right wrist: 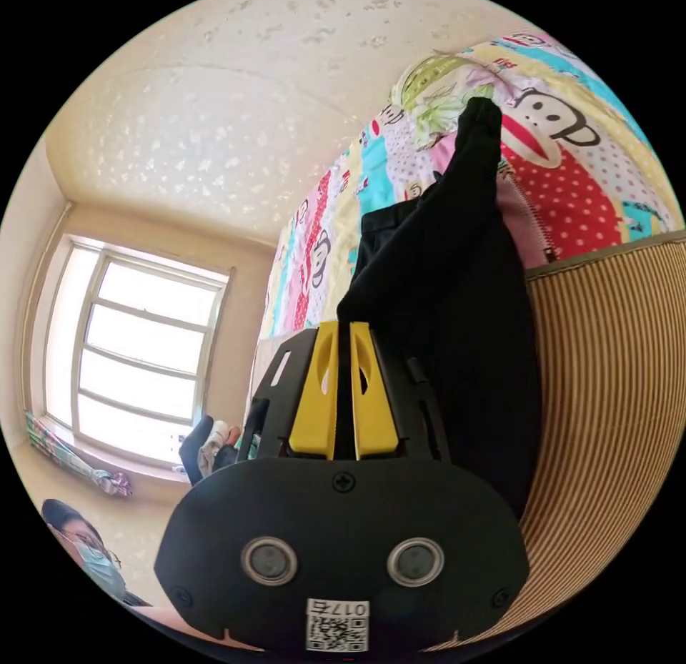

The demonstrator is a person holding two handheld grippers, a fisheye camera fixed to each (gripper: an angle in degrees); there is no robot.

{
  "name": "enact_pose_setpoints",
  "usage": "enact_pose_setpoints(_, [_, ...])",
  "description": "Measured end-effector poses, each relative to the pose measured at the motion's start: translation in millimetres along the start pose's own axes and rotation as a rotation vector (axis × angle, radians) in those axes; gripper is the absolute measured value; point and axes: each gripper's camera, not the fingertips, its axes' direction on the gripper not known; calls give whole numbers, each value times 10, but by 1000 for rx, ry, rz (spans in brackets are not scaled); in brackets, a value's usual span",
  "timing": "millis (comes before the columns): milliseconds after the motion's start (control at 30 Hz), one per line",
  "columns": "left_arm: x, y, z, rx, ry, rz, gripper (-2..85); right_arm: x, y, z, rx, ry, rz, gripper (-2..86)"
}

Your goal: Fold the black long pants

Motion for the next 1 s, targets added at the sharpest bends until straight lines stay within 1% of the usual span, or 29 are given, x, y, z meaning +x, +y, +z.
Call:
enact_pose_setpoints(67, [-64, -44, -117, -27, -98, 13, -5, -135, 68, 500, -74, 52, -53, 29])
enact_pose_setpoints(133, [-144, -124, -125, -101, -211, 51, -4, -116, 139, 816, -116, 84, -57, 31])
enact_pose_setpoints(233, [-301, -224, -54, -183, -268, 71, -4, 117, 274, 1219, -158, 113, -17, 37])
enact_pose_setpoints(267, [-341, -246, -45, -197, -265, 70, -4, 266, 316, 1333, -173, 114, 11, 39])
enact_pose_setpoints(333, [-471, -325, -70, -234, -160, 75, -4, 503, 381, 1435, -171, 85, 52, 41])
enact_pose_setpoints(400, [-503, -367, -128, -260, -82, 64, -5, 713, 452, 1427, -122, 23, 82, 42])
enact_pose_setpoints(467, [-428, -403, -237, -277, 24, 86, -6, 979, 527, 1373, -65, -73, 153, 42])
enact_pose_setpoints(500, [-303, -436, -351, -283, 110, 122, -6, 1025, 540, 1360, -55, -86, 167, 42])
enact_pose_setpoints(533, [-118, -471, -501, -275, 148, 176, -6, 1080, 551, 1334, -40, -93, 182, 40])
enact_pose_setpoints(600, [137, -517, -706, -263, 116, 250, -6, 1076, 529, 1298, -35, -48, 169, 39])
enact_pose_setpoints(700, [102, -611, -782, -301, -85, 176, -6, 1046, 441, 1302, -66, 33, 150, 40])
enact_pose_setpoints(733, [-46, -632, -746, -314, -125, 125, -5, 1060, 422, 1308, -79, 27, 158, 41])
enact_pose_setpoints(833, [-341, -683, -697, -316, -121, 40, -5, 1074, 467, 1249, -110, -64, 116, 39])
enact_pose_setpoints(900, [-366, -718, -668, -326, -122, 58, -5, 1074, 547, 1192, -185, -72, 81, 42])
enact_pose_setpoints(967, [-334, -746, -638, -332, -123, 61, -5, 1026, 791, 1056, -364, -55, -26, 50])
enact_pose_setpoints(1000, [-287, -762, -614, -337, -135, 66, -5, 1010, 887, 999, -408, -39, -59, 54])
